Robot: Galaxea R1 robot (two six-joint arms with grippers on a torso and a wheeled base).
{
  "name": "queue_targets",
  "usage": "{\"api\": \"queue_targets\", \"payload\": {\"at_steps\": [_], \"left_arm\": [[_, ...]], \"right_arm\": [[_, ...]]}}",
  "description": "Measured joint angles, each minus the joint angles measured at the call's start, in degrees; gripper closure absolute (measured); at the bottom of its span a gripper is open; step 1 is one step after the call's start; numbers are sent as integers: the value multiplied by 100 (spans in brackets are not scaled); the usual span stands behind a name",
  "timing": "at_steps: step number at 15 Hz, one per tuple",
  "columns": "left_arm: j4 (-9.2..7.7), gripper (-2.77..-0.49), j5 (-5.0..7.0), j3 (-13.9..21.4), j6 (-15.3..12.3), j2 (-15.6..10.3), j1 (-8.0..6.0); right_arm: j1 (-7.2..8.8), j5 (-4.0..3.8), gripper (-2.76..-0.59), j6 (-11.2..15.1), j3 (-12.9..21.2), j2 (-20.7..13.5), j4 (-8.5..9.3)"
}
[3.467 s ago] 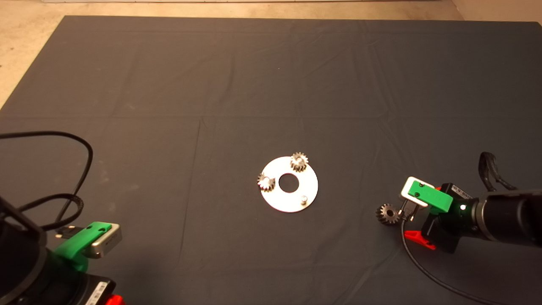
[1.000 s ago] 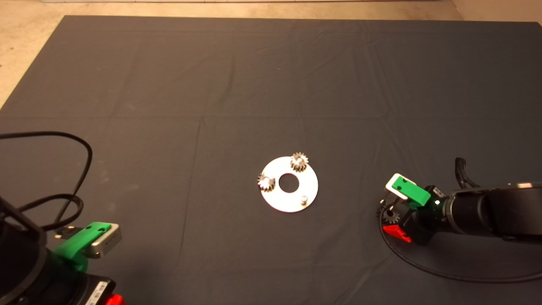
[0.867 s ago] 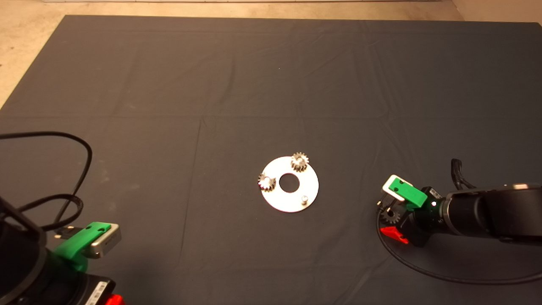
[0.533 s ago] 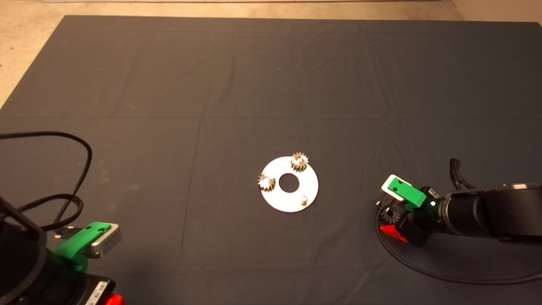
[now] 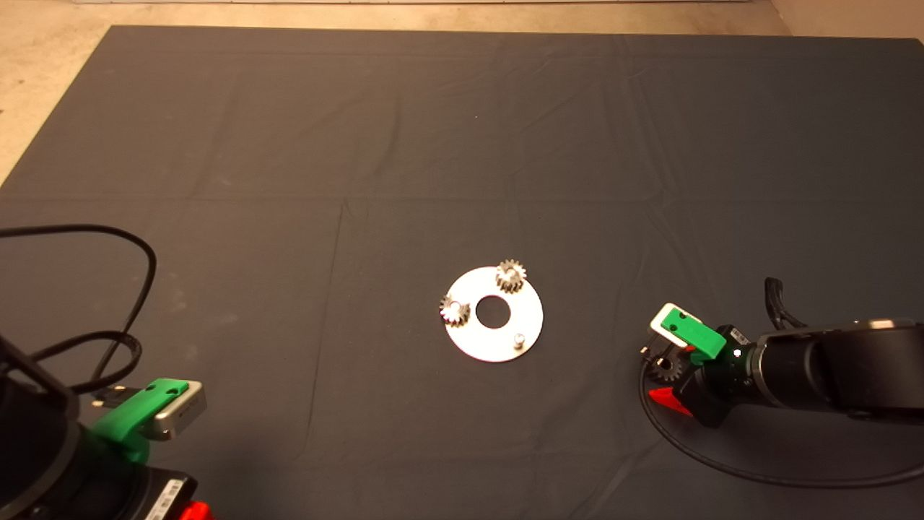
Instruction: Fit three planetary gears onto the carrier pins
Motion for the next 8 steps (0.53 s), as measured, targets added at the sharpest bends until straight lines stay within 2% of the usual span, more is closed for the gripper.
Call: {"api": "queue_targets", "payload": {"at_steps": [2,8], "left_arm": [[0,-262,2,0,0,-1,0],[-1,-262,2,0,-46,-1,0]], "right_arm": [[-22,49,-174,4,0,0,0],[-21,64,-168,2,-63,0,-1]]}}
